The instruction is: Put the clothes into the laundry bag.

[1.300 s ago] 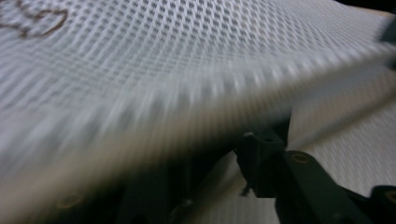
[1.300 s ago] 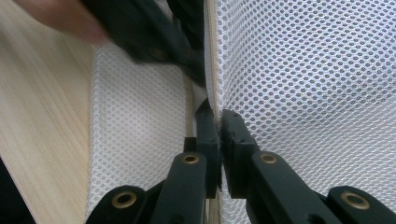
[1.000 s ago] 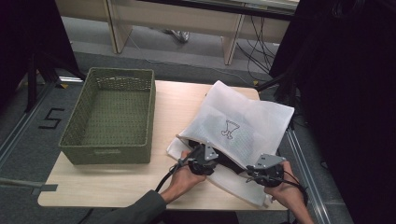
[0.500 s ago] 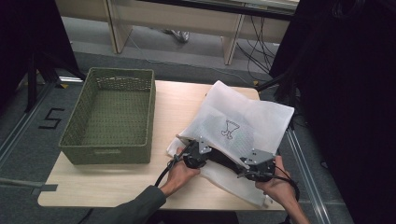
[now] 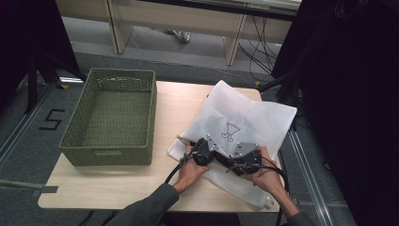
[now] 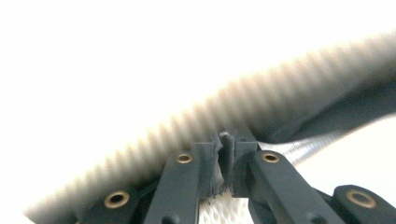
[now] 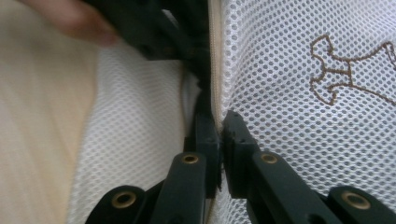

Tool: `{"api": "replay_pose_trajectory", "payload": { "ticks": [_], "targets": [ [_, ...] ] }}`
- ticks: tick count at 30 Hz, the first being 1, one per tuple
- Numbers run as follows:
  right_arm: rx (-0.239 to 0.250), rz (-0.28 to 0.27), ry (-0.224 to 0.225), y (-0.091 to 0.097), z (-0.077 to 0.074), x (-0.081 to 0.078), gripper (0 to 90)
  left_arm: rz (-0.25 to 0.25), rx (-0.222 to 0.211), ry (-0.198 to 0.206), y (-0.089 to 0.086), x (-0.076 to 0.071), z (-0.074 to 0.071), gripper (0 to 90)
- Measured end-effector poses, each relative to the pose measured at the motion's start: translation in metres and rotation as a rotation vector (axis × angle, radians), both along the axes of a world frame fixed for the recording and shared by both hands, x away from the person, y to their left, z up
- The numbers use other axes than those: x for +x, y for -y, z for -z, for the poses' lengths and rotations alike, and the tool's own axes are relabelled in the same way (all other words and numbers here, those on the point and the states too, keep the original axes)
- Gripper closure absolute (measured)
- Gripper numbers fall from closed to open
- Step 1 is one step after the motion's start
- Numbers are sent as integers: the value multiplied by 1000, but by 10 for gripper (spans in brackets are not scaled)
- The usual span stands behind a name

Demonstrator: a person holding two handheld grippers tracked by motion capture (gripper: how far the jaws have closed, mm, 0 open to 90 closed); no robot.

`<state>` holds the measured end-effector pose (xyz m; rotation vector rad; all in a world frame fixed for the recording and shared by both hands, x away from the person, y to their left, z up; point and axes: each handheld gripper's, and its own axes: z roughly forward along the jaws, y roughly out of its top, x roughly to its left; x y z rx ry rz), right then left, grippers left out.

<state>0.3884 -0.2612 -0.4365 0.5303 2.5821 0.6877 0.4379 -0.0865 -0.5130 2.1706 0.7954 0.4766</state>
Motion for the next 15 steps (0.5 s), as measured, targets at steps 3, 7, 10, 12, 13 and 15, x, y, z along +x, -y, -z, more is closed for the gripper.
{"api": "replay_pose_trajectory", "payload": {
  "ticks": [3,7,10,12,13,15],
  "targets": [
    [11,-5,-10,-1,2,-2,873,-16,5,0,5,5,0,846],
    [3,-43,-13,-1,2,0,874,-49,10,18,9,13,1,847],
    [18,-26,-11,-2,4,-2,874,-72,-6,14,11,13,2,841],
    [6,-37,-19,-1,4,-1,873,-51,13,11,10,11,0,816],
    [19,-38,-10,-1,5,-1,873,-41,17,13,8,10,-1,798],
    [9,-46,-20,0,5,1,870,-19,12,8,3,2,-3,749]
  ]
}}
